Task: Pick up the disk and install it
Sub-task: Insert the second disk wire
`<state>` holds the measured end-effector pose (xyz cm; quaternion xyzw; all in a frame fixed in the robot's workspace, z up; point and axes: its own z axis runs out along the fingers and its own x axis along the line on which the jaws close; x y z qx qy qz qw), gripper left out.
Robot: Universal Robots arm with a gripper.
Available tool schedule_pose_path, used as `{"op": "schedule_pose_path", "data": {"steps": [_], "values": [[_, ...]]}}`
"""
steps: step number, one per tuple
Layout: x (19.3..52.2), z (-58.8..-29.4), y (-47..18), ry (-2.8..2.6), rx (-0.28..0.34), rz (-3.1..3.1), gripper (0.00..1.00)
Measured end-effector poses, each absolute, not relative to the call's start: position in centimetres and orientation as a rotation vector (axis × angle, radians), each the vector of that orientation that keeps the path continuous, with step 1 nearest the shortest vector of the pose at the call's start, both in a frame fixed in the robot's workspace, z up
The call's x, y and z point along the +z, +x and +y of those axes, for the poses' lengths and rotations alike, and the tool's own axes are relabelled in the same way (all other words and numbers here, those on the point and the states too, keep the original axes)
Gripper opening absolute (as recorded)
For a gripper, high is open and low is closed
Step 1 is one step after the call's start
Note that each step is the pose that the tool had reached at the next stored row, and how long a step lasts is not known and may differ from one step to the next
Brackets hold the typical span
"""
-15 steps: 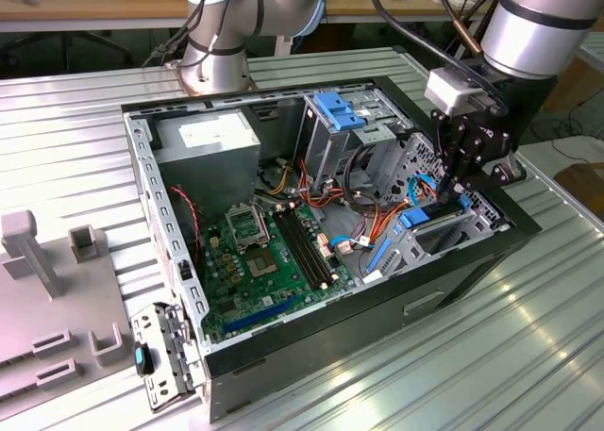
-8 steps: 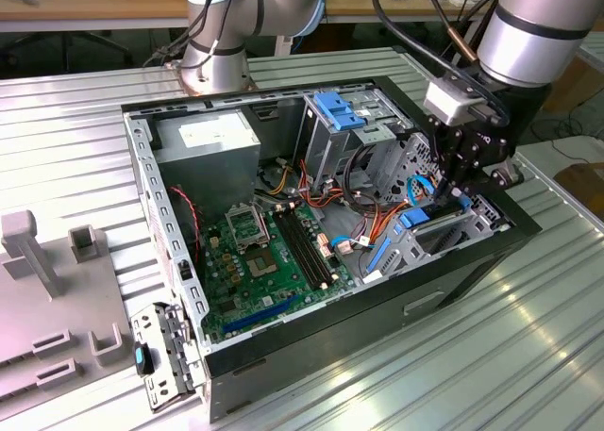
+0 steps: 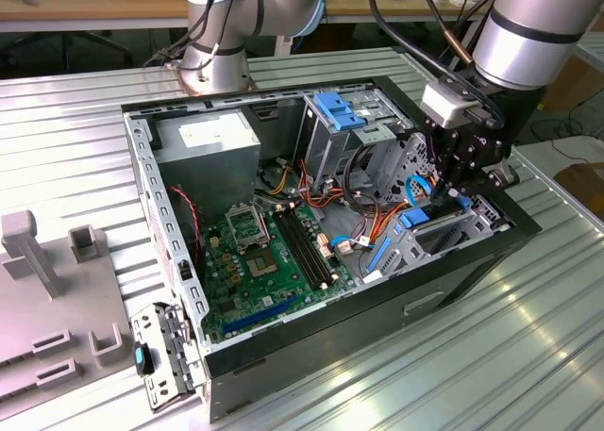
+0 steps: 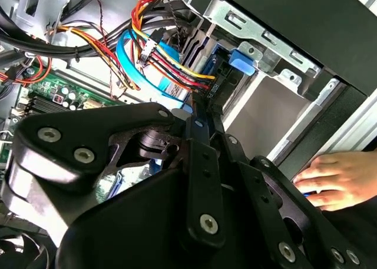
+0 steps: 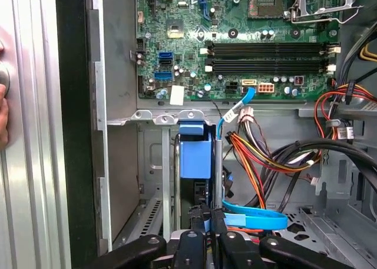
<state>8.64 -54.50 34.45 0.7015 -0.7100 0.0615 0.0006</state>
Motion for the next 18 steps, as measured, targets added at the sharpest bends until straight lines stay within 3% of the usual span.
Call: {"op": "schedule_pose_path", "data": {"steps": [8, 9, 10, 11, 18], "values": [[33.3, -54.5, 8.6, 2.206, 0.190, -2.232, 0.16], [34.9, -54.5, 8.7, 2.206, 0.189, -2.234, 0.24], [36.4, -54.5, 8.7, 2.206, 0.190, -2.234, 0.24], [36.4, -54.5, 8.7, 2.205, 0.190, -2.234, 0.11], [36.4, -54.5, 8.7, 2.205, 0.190, -2.234, 0.11]]}}
